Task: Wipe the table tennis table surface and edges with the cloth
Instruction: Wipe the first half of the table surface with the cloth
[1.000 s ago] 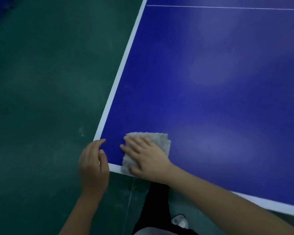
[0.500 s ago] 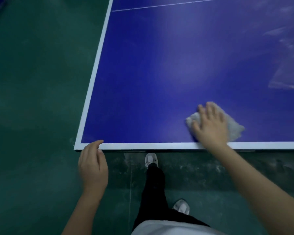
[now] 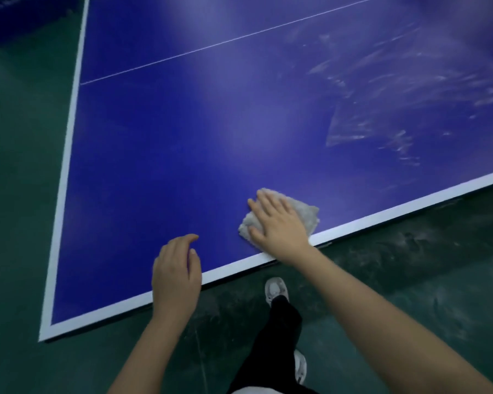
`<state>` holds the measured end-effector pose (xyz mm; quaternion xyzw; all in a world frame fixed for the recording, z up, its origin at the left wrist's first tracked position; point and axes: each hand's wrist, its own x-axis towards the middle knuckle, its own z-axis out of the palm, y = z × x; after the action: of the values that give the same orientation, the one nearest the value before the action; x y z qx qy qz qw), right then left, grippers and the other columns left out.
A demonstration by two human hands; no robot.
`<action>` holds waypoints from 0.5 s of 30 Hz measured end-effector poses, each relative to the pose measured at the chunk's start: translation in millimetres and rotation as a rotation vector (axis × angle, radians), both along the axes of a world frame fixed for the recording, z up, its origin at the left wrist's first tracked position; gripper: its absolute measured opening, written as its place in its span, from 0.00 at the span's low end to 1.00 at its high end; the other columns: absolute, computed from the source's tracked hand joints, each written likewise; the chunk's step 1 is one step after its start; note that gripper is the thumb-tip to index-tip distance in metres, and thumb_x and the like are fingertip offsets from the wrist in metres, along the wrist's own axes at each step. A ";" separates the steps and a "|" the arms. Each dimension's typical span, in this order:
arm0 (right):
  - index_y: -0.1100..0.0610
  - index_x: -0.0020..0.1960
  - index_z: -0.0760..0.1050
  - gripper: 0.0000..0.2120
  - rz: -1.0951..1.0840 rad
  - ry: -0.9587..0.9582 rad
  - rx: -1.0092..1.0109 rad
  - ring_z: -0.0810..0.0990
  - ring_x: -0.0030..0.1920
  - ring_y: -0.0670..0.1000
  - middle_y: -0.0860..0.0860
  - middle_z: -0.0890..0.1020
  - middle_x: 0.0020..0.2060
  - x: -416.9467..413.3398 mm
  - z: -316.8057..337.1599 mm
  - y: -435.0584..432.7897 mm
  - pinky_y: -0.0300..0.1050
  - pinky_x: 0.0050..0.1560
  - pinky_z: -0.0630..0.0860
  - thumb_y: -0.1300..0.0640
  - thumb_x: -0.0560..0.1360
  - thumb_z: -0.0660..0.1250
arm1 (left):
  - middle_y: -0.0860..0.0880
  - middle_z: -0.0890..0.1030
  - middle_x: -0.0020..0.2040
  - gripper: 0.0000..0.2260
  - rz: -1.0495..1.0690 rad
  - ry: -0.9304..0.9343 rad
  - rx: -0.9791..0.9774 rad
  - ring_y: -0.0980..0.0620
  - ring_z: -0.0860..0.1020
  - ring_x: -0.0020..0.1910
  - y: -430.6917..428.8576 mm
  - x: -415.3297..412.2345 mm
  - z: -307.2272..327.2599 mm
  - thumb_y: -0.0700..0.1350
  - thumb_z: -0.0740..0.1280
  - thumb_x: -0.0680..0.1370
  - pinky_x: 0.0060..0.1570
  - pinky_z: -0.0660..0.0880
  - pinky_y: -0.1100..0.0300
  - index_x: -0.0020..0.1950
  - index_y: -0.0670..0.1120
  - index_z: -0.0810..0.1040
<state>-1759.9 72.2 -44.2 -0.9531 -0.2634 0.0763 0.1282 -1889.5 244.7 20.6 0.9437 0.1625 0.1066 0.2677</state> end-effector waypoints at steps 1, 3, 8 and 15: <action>0.50 0.77 0.53 0.29 -0.072 -0.003 -0.006 0.47 0.76 0.48 0.51 0.52 0.77 13.7 -0.1 -22.1 0.46 0.73 0.40 0.42 0.79 0.52 | 0.47 0.78 0.57 0.12 -0.014 0.019 -0.004 0.48 0.73 0.57 -6.2 12.2 -4.2 0.37 0.60 0.79 0.58 0.68 0.50 0.61 0.42 0.75; 0.51 0.77 0.53 0.29 -0.232 -0.010 -0.024 0.47 0.76 0.49 0.51 0.52 0.77 42.0 1.0 -66.5 0.46 0.73 0.41 0.43 0.79 0.52 | 0.47 0.76 0.60 0.13 -0.025 0.047 -0.014 0.49 0.72 0.59 -18.0 35.0 -13.9 0.38 0.59 0.80 0.61 0.66 0.50 0.63 0.42 0.74; 0.54 0.77 0.50 0.29 -0.411 0.021 -0.109 0.47 0.77 0.52 0.54 0.51 0.77 67.8 8.0 -109.2 0.50 0.74 0.42 0.43 0.80 0.49 | 0.45 0.72 0.67 0.16 0.150 0.058 -0.081 0.46 0.68 0.66 -23.4 82.5 -34.1 0.40 0.57 0.80 0.67 0.61 0.47 0.68 0.44 0.69; 0.52 0.70 0.69 0.29 0.322 -0.015 -0.059 0.66 0.71 0.52 0.53 0.70 0.70 26.1 8.8 13.0 0.54 0.69 0.64 0.41 0.72 0.53 | 0.41 0.73 0.66 0.16 0.327 0.076 -0.030 0.41 0.70 0.65 3.7 112.4 -36.8 0.39 0.56 0.80 0.65 0.63 0.41 0.67 0.41 0.70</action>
<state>-1733.8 85.2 -35.4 -0.9025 -0.4113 0.0964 0.0842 -1777.1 248.4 -16.1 0.9039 0.3255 0.1106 0.2545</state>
